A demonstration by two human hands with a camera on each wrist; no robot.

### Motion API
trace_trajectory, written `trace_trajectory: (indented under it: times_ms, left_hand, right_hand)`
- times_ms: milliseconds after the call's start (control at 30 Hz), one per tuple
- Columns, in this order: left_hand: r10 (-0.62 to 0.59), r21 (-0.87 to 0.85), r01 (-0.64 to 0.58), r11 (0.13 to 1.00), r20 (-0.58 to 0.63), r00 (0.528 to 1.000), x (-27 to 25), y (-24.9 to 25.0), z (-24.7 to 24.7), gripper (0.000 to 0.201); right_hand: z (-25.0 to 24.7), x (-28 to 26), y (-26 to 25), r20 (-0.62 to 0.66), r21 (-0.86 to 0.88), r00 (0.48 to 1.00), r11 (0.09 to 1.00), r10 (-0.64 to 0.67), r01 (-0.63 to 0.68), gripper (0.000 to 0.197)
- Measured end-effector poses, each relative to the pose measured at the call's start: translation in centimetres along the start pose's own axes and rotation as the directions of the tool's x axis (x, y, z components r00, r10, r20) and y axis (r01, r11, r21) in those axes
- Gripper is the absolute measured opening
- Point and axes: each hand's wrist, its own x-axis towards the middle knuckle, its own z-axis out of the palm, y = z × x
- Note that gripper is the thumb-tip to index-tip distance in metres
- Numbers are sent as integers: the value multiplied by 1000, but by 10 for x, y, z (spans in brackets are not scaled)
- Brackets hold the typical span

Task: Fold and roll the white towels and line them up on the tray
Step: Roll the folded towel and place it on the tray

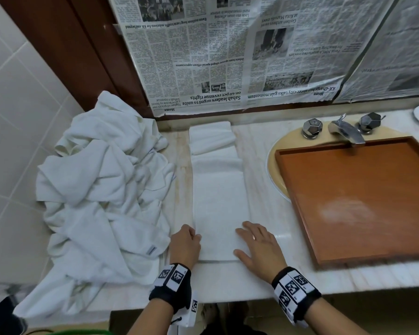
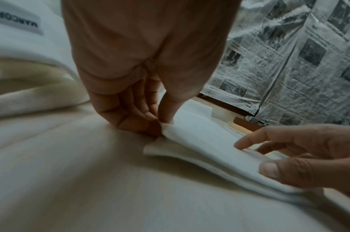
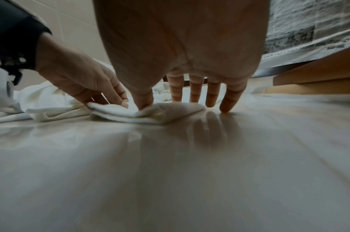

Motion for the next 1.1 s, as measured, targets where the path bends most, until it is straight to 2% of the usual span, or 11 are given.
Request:
trace_trajectory:
  times_ms: [67, 167, 300, 367, 467, 533, 667, 833, 967, 1033, 1100]
  left_hand:
    - [15, 2, -15, 1000, 29, 999, 2, 0, 0, 15]
    - [56, 102, -62, 993, 62, 997, 1, -1, 1, 21]
    - [259, 177, -256, 950, 5, 966, -3, -13, 7, 49]
    - [350, 213, -340, 916, -11, 937, -5, -22, 17, 56]
    - [458, 348, -450, 823, 65, 887, -12, -31, 31, 55]
    - [470, 407, -466, 786, 98, 877, -11, -41, 38, 54]
    - [451, 434, -431, 791, 62, 890, -3, -61, 32, 56]
    - [477, 353, -455, 817, 29, 879, -2, -67, 25, 59]
    - [540, 390, -531, 752, 97, 836, -14, -55, 34, 56]
    - [509, 415, -516, 749, 137, 850, -16, -57, 40, 54]
    - [471, 393, -467, 792, 93, 877, -12, -60, 37, 53]
  right_hand:
    - [0, -1, 2, 9, 11, 1000, 1000, 23, -23, 72]
    - [0, 0, 0, -53, 6, 997, 998, 59, -58, 69]
    - [2, 4, -12, -184, 33, 981, 998, 54, -49, 54]
    - [6, 7, -21, -128, 16, 992, 1000, 13, -11, 57]
    - [17, 9, -34, 33, -68, 999, 997, -27, 29, 59]
    - [25, 8, -34, 66, -102, 998, 995, -13, 19, 57]
    - [27, 2, -11, 38, -113, 999, 994, 3, 1, 59]
    - [21, -5, 6, -19, -70, 987, 984, 161, -162, 58]
    - [31, 1, -23, -56, -36, 998, 998, 42, -45, 59]
    - [36, 2, -29, -25, -65, 1000, 998, -1, 0, 56]
    - [36, 0, -21, -58, -78, 998, 997, -19, 14, 54]
